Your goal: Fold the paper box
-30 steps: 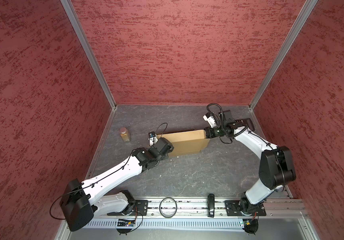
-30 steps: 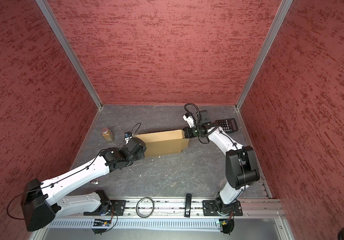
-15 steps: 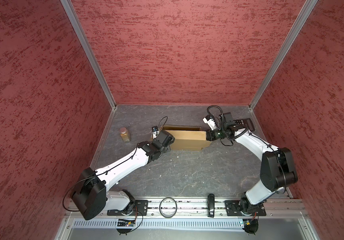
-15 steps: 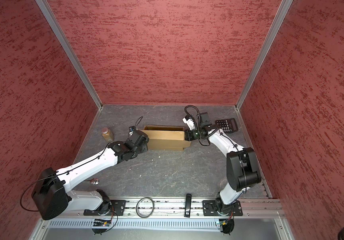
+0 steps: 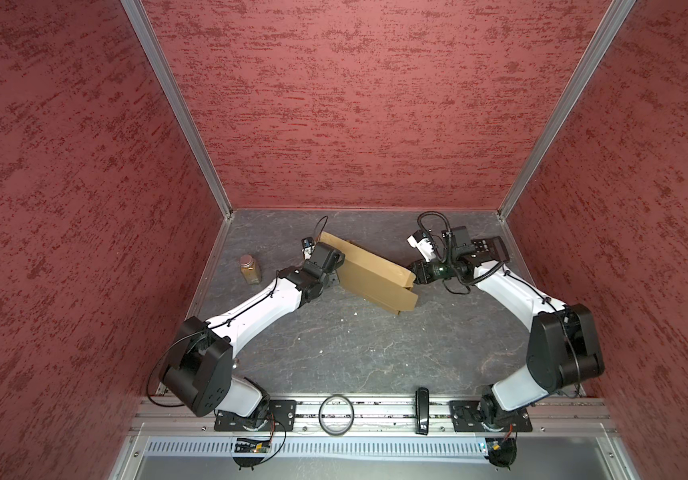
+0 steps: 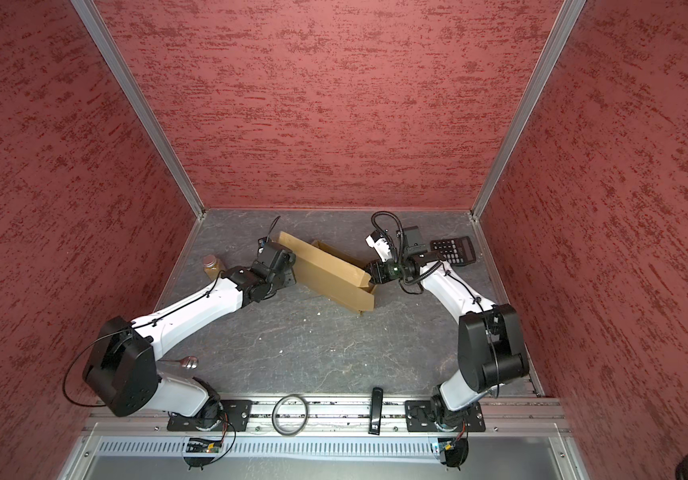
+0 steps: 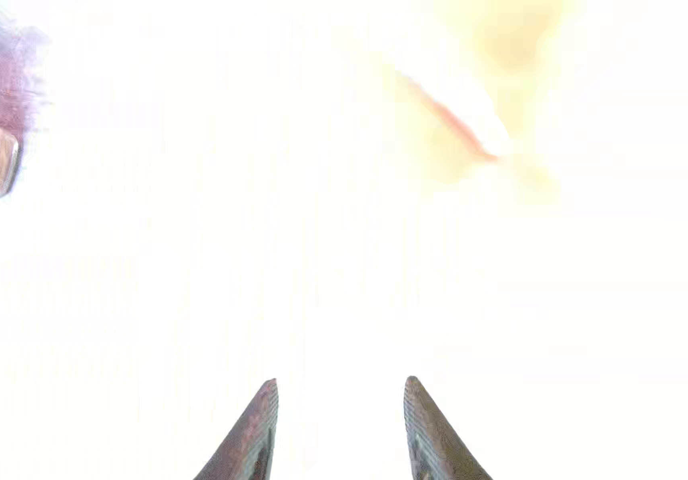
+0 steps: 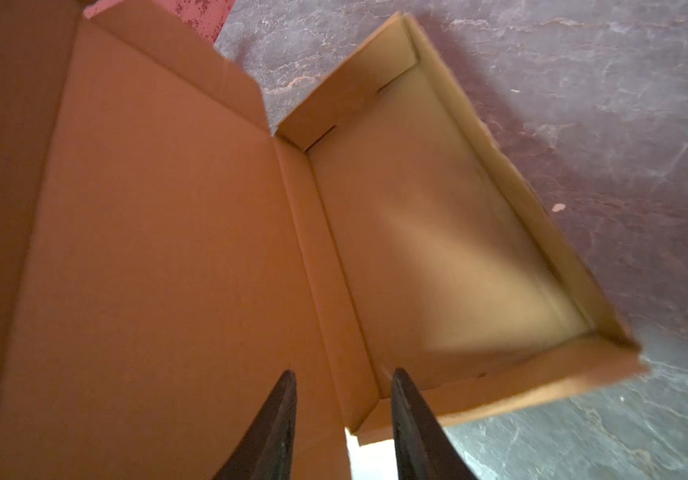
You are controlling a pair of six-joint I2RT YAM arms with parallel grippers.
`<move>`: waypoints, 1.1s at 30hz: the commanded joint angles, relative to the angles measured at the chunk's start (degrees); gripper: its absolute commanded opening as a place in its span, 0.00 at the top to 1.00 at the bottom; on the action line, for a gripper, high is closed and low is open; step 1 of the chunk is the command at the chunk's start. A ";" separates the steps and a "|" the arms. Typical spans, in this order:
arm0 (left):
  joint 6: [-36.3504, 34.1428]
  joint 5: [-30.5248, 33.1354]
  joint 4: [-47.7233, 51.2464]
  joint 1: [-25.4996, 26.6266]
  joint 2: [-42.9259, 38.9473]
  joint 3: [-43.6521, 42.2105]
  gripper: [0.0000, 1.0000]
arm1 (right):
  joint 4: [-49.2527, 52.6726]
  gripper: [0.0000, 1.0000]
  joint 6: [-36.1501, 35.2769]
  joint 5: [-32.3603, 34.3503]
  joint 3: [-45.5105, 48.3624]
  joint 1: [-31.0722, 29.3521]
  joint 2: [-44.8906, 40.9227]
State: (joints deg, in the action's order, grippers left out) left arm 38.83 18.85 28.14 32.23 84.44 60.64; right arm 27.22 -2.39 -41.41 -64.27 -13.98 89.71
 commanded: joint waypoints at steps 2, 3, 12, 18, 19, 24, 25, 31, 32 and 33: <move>-1.80 -1.00 -2.17 -0.84 1.60 2.72 0.50 | -0.55 0.61 -0.19 -1.92 0.87 0.00 -2.21; -1.91 -1.16 -2.46 -1.00 1.99 2.89 0.50 | -0.66 0.61 -0.07 -2.08 1.04 -0.08 -2.22; -2.86 -2.58 -3.84 -1.93 5.29 7.16 0.50 | -3.96 0.61 2.71 -4.25 4.65 -0.50 -4.10; -3.41 -3.72 -4.06 -2.19 8.06 10.41 0.49 | -6.00 0.62 4.21 -4.73 6.74 -2.63 -4.11; -3.41 -3.93 -4.15 -2.25 8.44 10.92 0.49 | -6.63 0.62 4.53 -4.84 6.99 -3.20 -4.01; -3.21 -5.00 -4.67 -2.85 10.66 13.16 0.49 | -13.39 0.62 8.41 -7.54 9.60 -5.08 -4.60; -3.22 -5.20 -4.77 -2.89 11.10 13.63 0.49 | -14.82 0.62 9.23 -8.03 10.24 -5.47 -4.79; -3.01 -7.04 -5.31 -3.55 14.22 17.19 0.49 | -18.62 0.62 11.52 -7.98 12.17 -6.84 -4.18; -2.89 -7.30 -5.29 -3.49 14.87 17.89 0.49 | -19.14 0.62 11.83 -7.94 12.32 -7.14 -3.99; -2.97 -7.63 -5.38 -3.51 15.57 18.80 0.49 | -19.75 0.62 12.21 -7.99 12.22 -7.57 -3.64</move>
State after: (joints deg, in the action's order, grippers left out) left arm 36.34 12.69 24.10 29.10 98.59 77.08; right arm 12.08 7.88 -47.68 -52.31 -20.73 86.37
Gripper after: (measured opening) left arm 0.507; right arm 0.381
